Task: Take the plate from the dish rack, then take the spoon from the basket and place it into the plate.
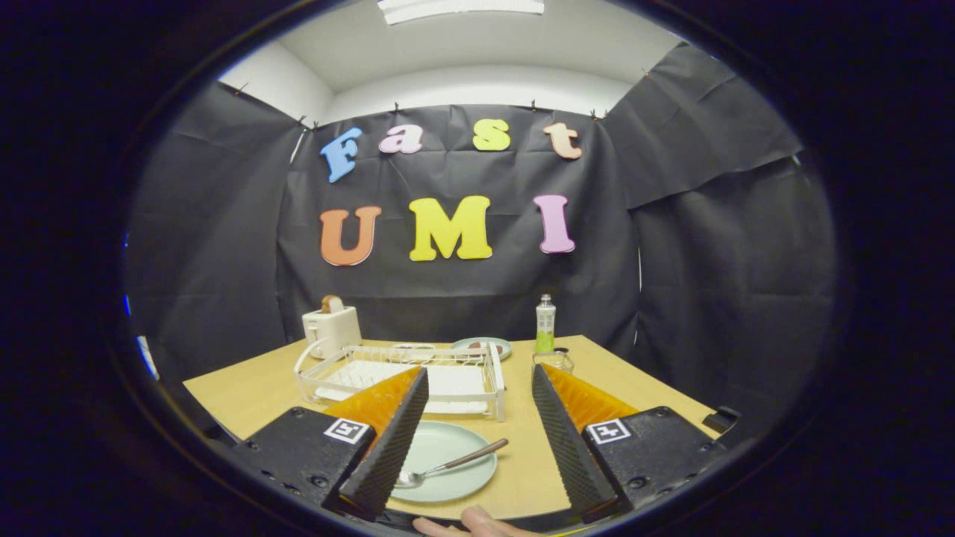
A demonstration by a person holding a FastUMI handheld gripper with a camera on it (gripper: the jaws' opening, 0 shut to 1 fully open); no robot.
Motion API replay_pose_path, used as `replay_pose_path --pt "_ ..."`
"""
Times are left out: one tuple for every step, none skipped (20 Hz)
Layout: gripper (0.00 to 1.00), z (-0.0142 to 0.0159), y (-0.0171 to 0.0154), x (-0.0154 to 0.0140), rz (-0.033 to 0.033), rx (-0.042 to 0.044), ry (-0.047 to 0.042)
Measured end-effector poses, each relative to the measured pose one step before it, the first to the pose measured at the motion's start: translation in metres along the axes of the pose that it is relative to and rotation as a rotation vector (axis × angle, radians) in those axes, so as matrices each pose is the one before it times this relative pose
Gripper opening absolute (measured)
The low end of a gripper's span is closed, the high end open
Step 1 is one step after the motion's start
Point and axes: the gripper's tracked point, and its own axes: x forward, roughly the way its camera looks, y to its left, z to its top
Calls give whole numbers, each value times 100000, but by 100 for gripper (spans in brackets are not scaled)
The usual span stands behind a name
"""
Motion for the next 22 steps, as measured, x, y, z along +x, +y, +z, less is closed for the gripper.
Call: replay_pose_path --pt "91 454 399 -495 1278 906 -466" --pt "91 316 35 -519 603 1446 -197" --pt "91 190 -63 -520 545 1462 381" --pt "92 183 99 -418 801 1378 543" --pt "94 201 65 -463 276 1136 804" --pt "97 117 75 -402 438 491 728" --pt "99 488 34 -547 102 148 -333" --pt "100 514 -146 -362 -1054 -578 -766" --pt "100 476 -99 -426 -685 -1117 -1317" --pt "100 629 122 -477 -67 -157 -1992" --pt "100 162 44 -427 -428 -474 -868" --pt "100 81 -116 -454 -649 -95 -161" --pt "100 171 284 -351 791 -258 51" --pt "100 169 140 -338 408 272 123" --pt "100 34 -183 -247 -246 578 232" --pt "100 234 -11 -195 10 976 -425" --pt "100 210 -112 -65 -144 736 -234" --pt "100 149 -194 -134 -512 571 -12" --pt "100 135 -237 -103 -558 865 -418" --pt "100 157 -167 -104 -264 785 -315" --pt "100 -25 125 -66 60 453 186" --pt "100 12 21 12 111 137 364"
